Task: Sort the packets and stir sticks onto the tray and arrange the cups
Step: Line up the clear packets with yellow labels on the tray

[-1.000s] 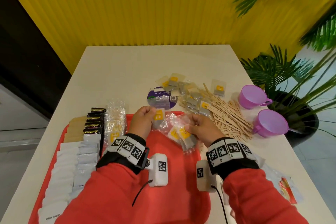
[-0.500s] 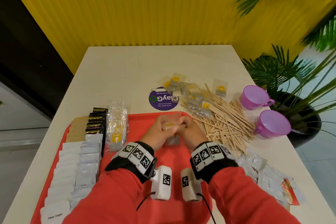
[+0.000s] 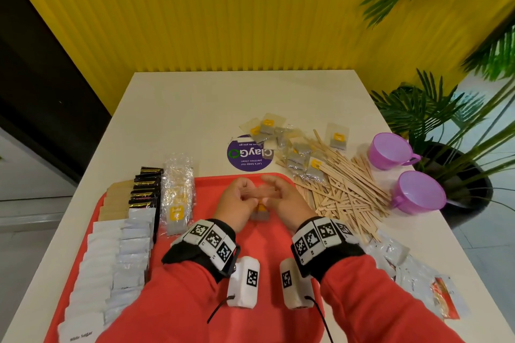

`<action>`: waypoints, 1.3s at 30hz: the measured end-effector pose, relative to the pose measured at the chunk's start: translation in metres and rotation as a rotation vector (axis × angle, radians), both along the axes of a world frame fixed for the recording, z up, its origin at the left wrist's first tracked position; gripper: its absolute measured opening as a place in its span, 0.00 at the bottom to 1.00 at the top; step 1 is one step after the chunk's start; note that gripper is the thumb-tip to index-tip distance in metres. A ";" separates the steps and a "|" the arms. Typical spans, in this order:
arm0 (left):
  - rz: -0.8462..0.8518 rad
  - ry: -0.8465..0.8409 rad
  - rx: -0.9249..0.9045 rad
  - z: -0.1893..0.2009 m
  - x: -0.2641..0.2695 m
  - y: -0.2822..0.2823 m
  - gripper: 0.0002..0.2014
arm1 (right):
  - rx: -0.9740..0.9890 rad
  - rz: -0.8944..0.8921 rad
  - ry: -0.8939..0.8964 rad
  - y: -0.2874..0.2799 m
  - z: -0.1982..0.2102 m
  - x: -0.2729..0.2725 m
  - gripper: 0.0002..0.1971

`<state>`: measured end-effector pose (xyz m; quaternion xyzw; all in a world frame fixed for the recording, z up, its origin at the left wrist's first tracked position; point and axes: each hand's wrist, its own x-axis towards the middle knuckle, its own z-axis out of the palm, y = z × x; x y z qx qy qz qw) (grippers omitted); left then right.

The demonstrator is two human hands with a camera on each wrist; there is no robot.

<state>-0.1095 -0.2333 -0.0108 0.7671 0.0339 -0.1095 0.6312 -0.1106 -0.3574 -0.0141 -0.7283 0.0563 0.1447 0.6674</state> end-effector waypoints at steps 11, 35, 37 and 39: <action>0.015 0.029 0.011 -0.020 0.004 0.003 0.13 | -0.160 0.116 0.031 0.000 0.006 0.012 0.20; 0.065 0.133 0.136 -0.015 0.036 0.025 0.16 | -1.261 0.069 0.167 -0.022 0.005 0.110 0.20; 0.058 0.152 0.154 -0.014 0.036 0.025 0.17 | -1.205 0.061 0.132 -0.025 0.008 0.111 0.18; 0.053 0.160 0.170 -0.013 0.037 0.026 0.18 | -1.175 0.050 0.102 -0.029 0.012 0.109 0.16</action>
